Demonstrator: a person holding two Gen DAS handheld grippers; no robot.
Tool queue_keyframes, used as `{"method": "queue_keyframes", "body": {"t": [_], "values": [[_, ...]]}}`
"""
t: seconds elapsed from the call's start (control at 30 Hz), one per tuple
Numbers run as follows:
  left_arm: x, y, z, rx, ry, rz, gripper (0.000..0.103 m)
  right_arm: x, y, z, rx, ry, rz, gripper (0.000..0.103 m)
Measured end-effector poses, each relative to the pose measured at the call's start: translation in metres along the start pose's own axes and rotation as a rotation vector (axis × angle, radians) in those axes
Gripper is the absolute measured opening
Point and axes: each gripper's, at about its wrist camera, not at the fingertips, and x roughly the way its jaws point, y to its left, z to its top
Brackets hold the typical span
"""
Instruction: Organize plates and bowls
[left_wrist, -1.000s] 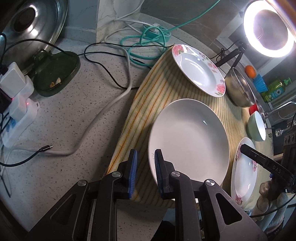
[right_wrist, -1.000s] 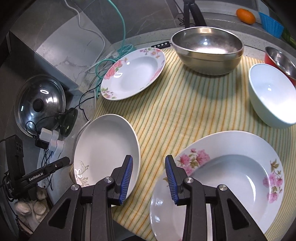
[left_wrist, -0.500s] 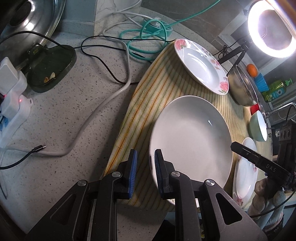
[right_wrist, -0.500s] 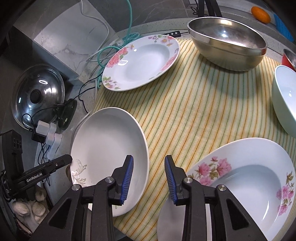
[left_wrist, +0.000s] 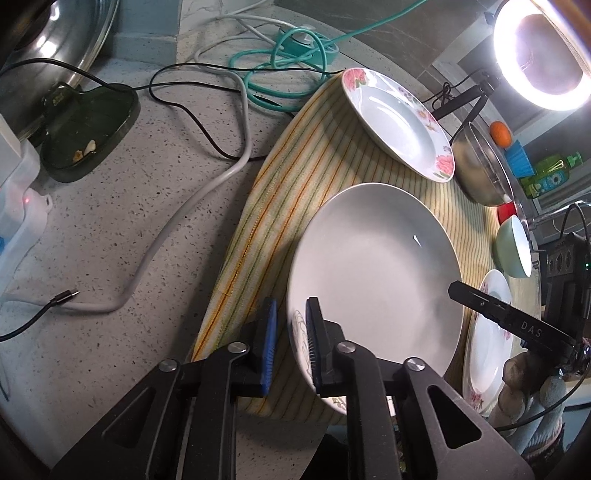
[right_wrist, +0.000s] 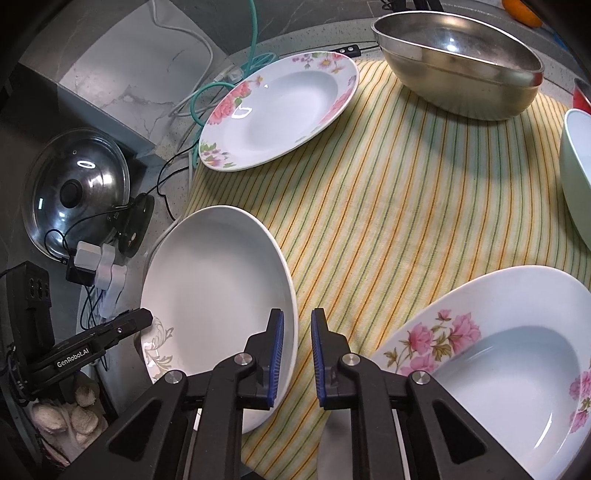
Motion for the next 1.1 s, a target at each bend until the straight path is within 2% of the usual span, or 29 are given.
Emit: {"method": "queue_keyframes", "body": {"t": [0.3, 0.6, 1.1], "values": [[0.0013, -0.0011, 0.0002, -0.002, -0.010, -0.006, 0.009, 0.0033, -0.0014, -0.0009, 0.008, 0.009, 0.019, 0.005], [0.0004, -0.0006, 0.0003, -0.008, -0.019, -0.006, 0.009, 0.0038, 0.0046, -0.0007, -0.017, 0.003, -0.013, 0.005], [-0.0049, -0.0055, 0.0025, 0.003, -0.036, -0.012, 0.009, -0.0043, 0.0036, -0.0010, -0.014, -0.017, -0.019, 0.005]]}}
